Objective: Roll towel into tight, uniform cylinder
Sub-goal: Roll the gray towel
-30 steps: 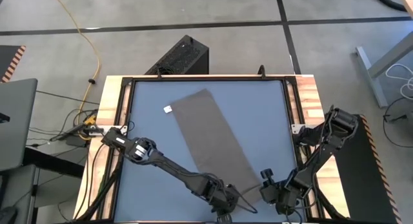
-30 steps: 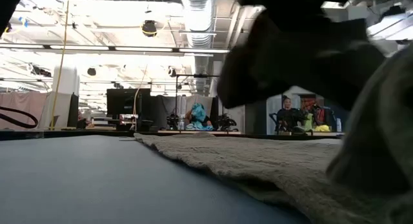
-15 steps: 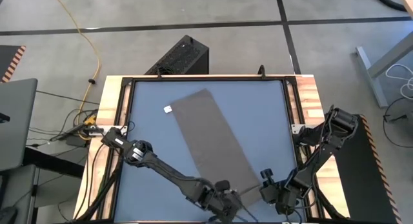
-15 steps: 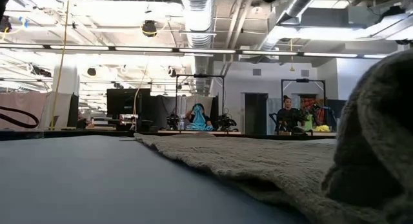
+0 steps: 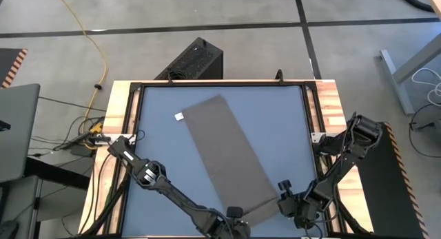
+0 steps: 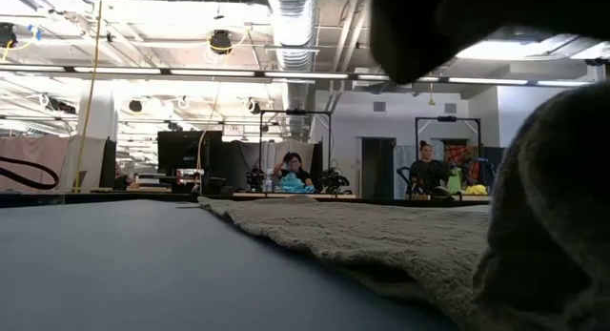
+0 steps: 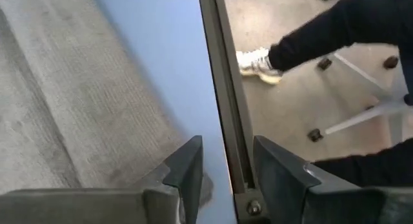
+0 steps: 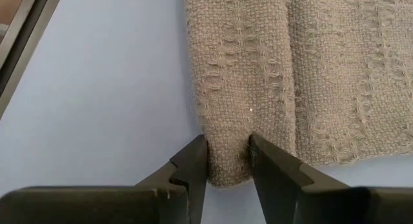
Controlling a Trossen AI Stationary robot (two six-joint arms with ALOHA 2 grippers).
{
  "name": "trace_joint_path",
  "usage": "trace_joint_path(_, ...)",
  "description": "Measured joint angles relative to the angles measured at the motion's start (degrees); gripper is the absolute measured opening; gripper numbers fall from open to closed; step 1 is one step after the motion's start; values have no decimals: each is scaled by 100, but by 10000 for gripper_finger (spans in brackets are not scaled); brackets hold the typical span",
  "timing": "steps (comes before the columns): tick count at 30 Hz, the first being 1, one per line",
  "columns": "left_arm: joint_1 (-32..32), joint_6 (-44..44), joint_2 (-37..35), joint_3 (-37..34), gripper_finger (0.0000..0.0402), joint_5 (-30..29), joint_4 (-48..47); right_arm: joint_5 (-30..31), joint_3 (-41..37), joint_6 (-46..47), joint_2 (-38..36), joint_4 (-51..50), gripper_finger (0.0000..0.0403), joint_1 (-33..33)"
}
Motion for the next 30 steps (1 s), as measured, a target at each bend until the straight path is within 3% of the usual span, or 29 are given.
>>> trace_joint_path(13, 112, -23, -47, 4, 176, -471, -369, 4, 0, 2, 0, -9, 141, 0)
trace_joint_path(23, 193, -799, -42, -451, 177, 268, -366, 9, 2, 10, 0, -19, 141, -32)
trace_joint_path(30, 232, -979, 129, -505, 177, 432, -324, -143, 5, 310, -27, -73, 140, -204)
